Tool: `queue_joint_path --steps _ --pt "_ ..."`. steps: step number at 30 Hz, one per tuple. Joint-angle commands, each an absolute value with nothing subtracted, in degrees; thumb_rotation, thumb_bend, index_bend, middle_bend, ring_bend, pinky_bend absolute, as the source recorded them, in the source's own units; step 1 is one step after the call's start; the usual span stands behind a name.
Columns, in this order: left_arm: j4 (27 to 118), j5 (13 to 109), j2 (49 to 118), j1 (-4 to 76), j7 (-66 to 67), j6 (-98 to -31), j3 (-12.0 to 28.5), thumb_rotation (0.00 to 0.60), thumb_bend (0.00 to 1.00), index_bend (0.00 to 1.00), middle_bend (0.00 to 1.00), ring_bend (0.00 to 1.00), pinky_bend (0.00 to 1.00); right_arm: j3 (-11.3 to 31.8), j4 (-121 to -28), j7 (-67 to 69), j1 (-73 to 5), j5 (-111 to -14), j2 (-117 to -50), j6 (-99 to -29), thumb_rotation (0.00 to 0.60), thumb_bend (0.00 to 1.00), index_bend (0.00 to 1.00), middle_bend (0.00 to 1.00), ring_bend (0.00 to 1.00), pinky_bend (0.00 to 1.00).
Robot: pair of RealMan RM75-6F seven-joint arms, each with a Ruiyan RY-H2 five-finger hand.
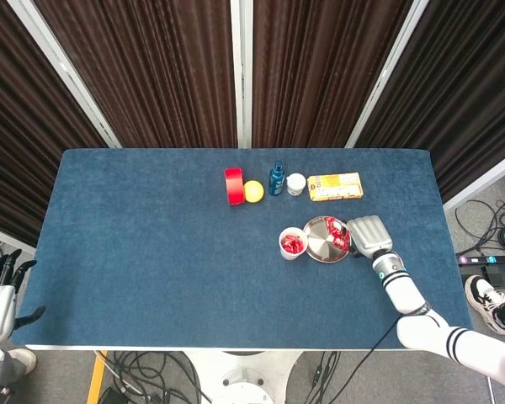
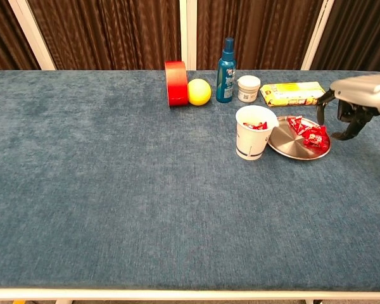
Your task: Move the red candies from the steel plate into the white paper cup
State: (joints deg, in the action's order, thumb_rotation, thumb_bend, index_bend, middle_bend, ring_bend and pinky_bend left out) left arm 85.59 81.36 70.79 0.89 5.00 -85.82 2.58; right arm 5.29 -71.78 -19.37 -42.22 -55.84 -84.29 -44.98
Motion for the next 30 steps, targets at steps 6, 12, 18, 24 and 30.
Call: queue_joint_path --steps 6,12,18,24,30 --pt "85.4 81.3 70.8 0.8 4.8 -85.8 2.6 0.600 0.00 0.26 0.15 0.09 0.13 5.5 -67.4 -20.3 -43.3 -54.2 -87.5 -42.7 0.600 0.24 0.45 0.98 0.94 1.00" --pt "85.0 81.2 71.1 0.9 4.4 -85.7 2.6 0.600 0.00 0.26 0.15 0.09 0.13 5.5 -65.8 -21.3 -43.9 -53.6 -89.1 -41.9 0.600 0.24 0.45 0.98 0.94 1.00" --pt "84.6 81.3 71.1 0.8 4.0 -85.7 2.6 0.600 0.00 0.26 0.15 0.09 0.13 5.6 -65.2 -21.3 -44.0 -53.9 -90.1 -41.6 0.600 0.23 0.46 0.98 0.94 1.00" --pt "84.4 81.1 71.3 0.7 3.8 -85.6 2.5 0.600 0.00 0.26 0.15 0.09 0.13 5.8 -63.9 -21.8 -44.2 -53.3 -90.8 -41.3 0.600 0.28 0.53 0.98 0.94 1.00" --pt "84.5 81.1 71.2 0.7 3.9 -85.7 2.6 0.600 0.00 0.26 0.15 0.09 0.13 7.2 -66.9 -19.8 -43.9 -55.8 -89.6 -44.1 0.600 0.33 0.62 0.98 0.94 1.00"
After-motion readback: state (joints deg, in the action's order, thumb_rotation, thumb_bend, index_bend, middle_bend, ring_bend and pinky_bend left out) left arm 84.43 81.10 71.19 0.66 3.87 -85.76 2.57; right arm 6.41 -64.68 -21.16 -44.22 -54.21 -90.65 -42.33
